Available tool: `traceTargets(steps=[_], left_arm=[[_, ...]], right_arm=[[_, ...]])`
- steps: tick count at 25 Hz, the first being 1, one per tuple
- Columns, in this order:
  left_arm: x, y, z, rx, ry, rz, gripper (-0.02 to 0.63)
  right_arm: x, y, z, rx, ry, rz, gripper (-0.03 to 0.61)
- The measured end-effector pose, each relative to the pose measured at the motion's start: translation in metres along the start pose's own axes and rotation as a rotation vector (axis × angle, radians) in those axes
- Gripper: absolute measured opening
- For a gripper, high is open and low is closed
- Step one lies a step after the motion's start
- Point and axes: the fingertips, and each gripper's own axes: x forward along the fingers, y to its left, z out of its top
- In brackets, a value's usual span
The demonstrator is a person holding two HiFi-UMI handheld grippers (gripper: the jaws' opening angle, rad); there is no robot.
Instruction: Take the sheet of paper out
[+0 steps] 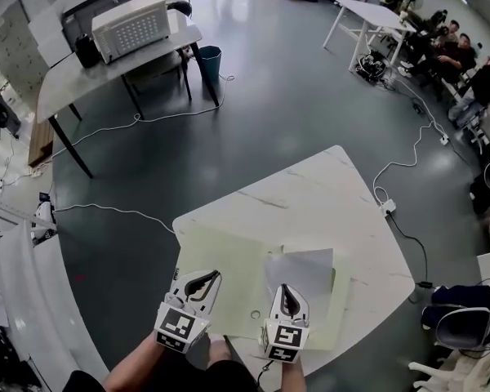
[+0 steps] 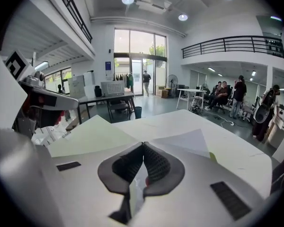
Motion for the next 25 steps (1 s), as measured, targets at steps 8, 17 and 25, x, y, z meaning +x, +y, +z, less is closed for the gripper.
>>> traceTargets(steps=[8,17,25], left_arm=[[0.021,0.016,-0.012,-0.028,0.026,0.017,0.029],[0.040,0.023,-0.035,-0.051,0.065,0.006,0.029],[0.049,0.024,-0.048,-0.068,0.087,0.001,0.029]], right_arm=[[0.045,0.004,-0.030,0.006,0.116,-0.004,0.195],[0.083,0.006,-0.066,-0.024,0.217,-0.022,0.345],[0.094,0.000,-0.079,-0.041,0.255,-0.044,0.254]])
